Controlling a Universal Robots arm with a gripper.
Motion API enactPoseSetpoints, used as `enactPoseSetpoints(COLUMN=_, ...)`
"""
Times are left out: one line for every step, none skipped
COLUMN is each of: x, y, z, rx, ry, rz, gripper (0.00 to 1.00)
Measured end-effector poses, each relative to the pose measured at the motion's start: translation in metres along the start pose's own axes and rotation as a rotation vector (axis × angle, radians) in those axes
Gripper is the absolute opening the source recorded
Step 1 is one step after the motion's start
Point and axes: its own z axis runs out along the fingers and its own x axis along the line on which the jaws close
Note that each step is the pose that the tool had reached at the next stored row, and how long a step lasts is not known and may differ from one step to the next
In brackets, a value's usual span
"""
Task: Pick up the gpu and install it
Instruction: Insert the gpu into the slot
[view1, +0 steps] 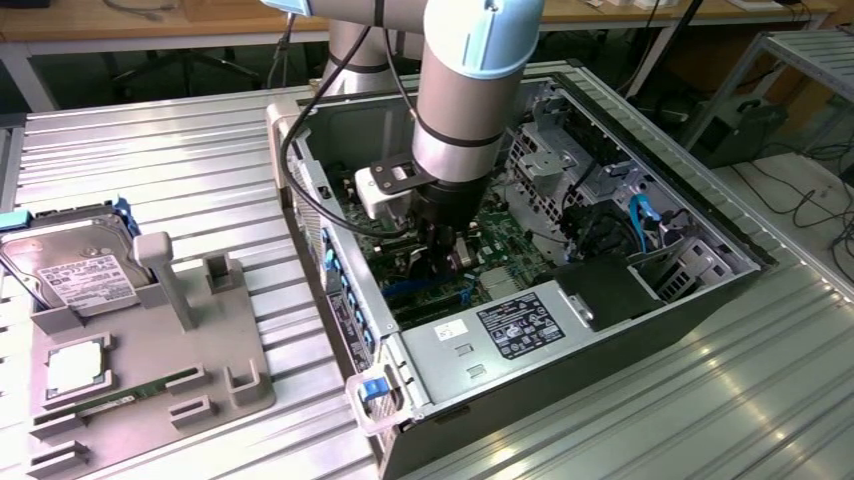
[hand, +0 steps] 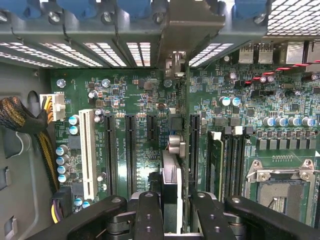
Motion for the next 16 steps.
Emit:
enactPoseSetpoints(x=0.000, y=0.0000, z=0.0000, rx=0.0000, ry=0.0000, rz=0.000, gripper=0.28)
enactPoseSetpoints(x=0.000, y=0.0000, z=0.0002, rx=0.0000, ry=0.0000, rz=0.000, gripper=0.28)
enactPoseSetpoints(x=0.000, y=0.0000, z=0.0006, rx=0.0001, ry=-0.0001, rz=0.000, gripper=0.28)
enactPoseSetpoints(x=0.000, y=0.0000, z=0.0010, rx=0.0001, ry=-0.0002, rz=0.000, gripper=0.28)
enactPoseSetpoints(x=0.000, y=0.0000, z=0.0014, rx=0.0000, ry=-0.0001, rz=0.000, gripper=0.28)
enactPoseSetpoints(x=0.000, y=0.0000, z=0.0019, rx=0.0000, ry=-0.0001, rz=0.000, gripper=0.28)
enactPoseSetpoints(x=-0.001, y=0.0000, z=0.0031, rx=0.0000, ry=0.0000, rz=0.000, gripper=0.28)
enactPoseSetpoints(x=-0.001, y=0.0002, z=0.0044, rx=0.0000, ry=-0.0002, rz=0.000, gripper=0.28)
enactPoseSetpoints(x=-0.001, y=0.0002, z=0.0051, rx=0.0000, ry=-0.0003, rz=0.000, gripper=0.28)
enactPoseSetpoints(x=-0.001, y=0.0002, z=0.0056, rx=0.0000, ry=-0.0004, rz=0.000, gripper=0.28)
enactPoseSetpoints(x=-0.001, y=0.0003, z=0.0062, rx=0.0000, ry=-0.0006, rz=0.000, gripper=0.28)
enactPoseSetpoints(x=-0.001, y=0.0003, z=0.0069, rx=0.0000, ry=-0.0009, rz=0.000, gripper=0.28)
enactPoseSetpoints(x=-0.001, y=0.0004, z=0.0077, rx=0.0000, ry=-0.0012, rz=0.000, gripper=0.28)
enactPoseSetpoints(x=-0.001, y=0.0004, z=0.0085, rx=0.0000, ry=-0.0015, rz=0.000, gripper=0.28)
enactPoseSetpoints(x=-0.001, y=0.0005, z=0.0094, rx=-0.0002, ry=-0.0017, rz=0.000, gripper=0.28)
enactPoseSetpoints(x=-0.001, y=0.0006, z=0.0103, rx=-0.0003, ry=-0.0018, rz=0.000, gripper=0.28)
